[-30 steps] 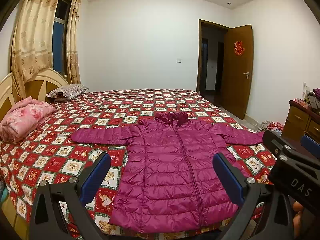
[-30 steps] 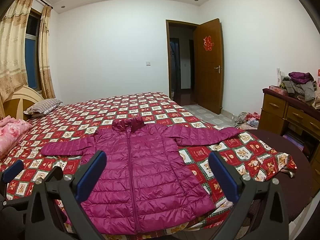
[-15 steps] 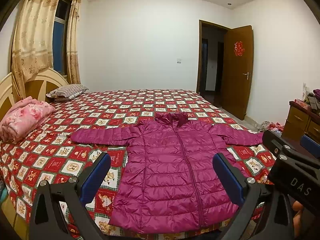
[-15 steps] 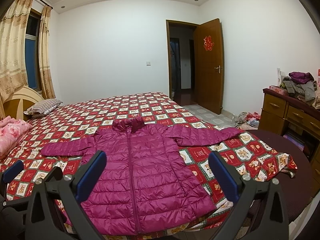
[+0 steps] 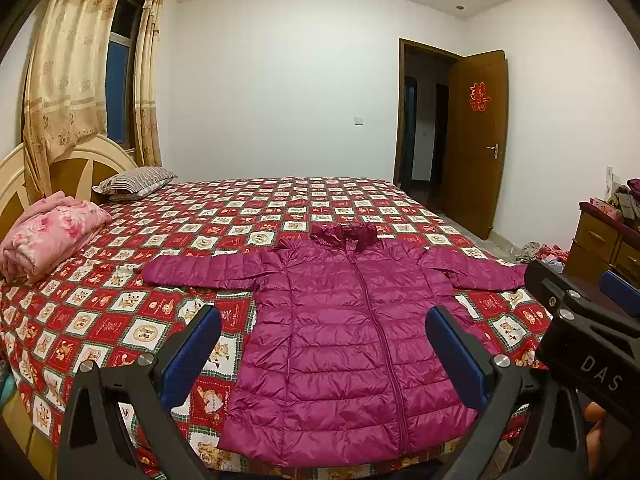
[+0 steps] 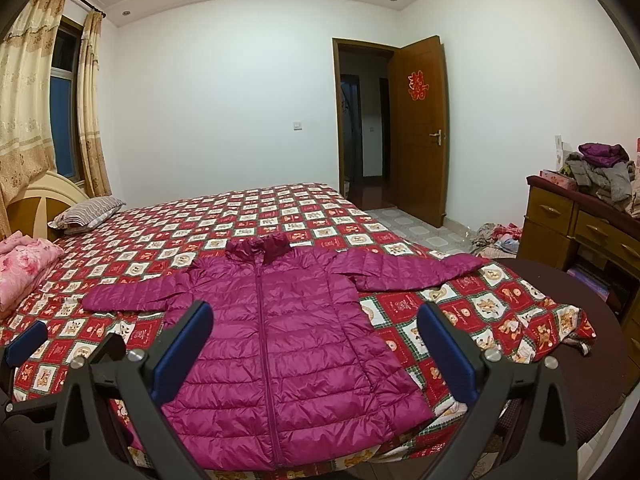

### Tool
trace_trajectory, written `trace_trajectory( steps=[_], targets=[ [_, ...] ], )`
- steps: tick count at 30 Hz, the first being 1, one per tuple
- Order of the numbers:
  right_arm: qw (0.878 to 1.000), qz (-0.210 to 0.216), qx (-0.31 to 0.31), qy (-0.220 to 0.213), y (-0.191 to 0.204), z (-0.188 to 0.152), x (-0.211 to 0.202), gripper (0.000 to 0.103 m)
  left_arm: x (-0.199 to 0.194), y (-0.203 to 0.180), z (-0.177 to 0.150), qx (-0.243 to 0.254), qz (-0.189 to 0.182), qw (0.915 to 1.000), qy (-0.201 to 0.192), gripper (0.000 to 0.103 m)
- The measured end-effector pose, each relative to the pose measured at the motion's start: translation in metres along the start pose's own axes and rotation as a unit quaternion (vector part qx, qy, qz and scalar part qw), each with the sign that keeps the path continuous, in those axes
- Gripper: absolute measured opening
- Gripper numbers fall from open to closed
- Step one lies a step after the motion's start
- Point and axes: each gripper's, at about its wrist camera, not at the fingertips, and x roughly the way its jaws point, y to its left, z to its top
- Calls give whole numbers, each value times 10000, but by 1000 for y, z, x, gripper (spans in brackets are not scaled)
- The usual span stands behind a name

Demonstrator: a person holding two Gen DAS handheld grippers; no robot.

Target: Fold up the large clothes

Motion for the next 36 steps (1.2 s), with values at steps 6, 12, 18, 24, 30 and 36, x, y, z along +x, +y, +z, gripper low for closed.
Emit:
trace_trajectory(
  steps=[6, 12, 18, 24, 30, 36],
  targets=[
    [10000, 1, 1, 4, 1, 0, 1, 103, 0, 0, -1, 6, 3, 10000, -9, 102],
    [10000, -10, -21, 6, 5, -1, 5, 103, 4, 5, 1, -23, -2, 10000, -12, 102],
    [9999, -39, -78, 56, 11, 0, 20, 103, 18, 8, 6, 28, 127, 9999, -52, 102],
    [9999, -58, -115, 111, 11, 10, 38, 103, 34, 12, 16, -22, 134, 9999, -71, 102],
    [9997, -139, -141, 114, 9, 20, 53, 103, 54, 15, 30, -52, 37, 9999, -80, 102],
    [9996, -189, 26, 198, -12, 26, 93, 103, 121, 36, 35, -369, -357, 9974, 514, 102]
  ],
)
